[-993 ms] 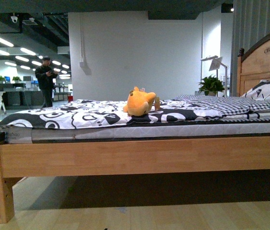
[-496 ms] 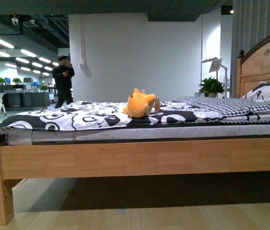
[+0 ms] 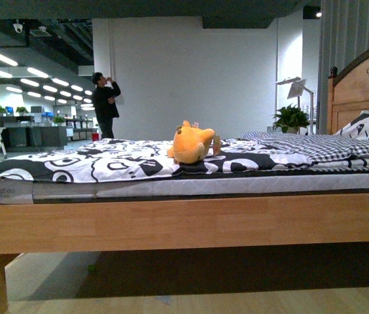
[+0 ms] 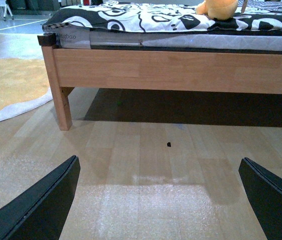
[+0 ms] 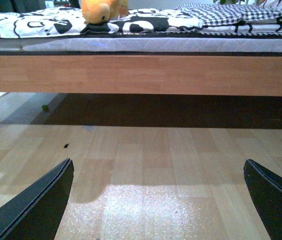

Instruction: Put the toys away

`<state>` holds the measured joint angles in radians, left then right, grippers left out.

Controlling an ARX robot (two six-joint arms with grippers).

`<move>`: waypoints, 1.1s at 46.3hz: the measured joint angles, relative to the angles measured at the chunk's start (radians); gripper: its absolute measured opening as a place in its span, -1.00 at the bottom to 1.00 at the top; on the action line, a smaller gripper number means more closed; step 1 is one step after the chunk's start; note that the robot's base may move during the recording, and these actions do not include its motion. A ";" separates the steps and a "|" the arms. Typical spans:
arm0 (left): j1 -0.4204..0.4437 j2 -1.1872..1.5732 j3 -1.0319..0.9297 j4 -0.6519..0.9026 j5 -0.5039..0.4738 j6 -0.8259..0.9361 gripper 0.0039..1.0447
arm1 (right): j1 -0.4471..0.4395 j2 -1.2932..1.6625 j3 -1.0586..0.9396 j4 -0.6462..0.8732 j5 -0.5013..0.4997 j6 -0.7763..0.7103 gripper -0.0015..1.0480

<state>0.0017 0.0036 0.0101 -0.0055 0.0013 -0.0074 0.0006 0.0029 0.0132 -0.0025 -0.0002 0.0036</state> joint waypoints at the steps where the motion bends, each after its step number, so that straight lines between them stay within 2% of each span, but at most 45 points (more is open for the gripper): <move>1: 0.000 0.000 0.000 0.000 0.000 0.000 0.89 | 0.000 0.000 0.000 0.000 0.000 0.000 0.99; 51: 0.000 0.000 0.000 0.000 -0.001 0.000 0.89 | 0.000 0.000 0.000 0.000 0.000 0.000 0.99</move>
<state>0.0013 0.0036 0.0101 -0.0055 0.0006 -0.0074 0.0006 0.0029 0.0132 -0.0025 -0.0002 0.0036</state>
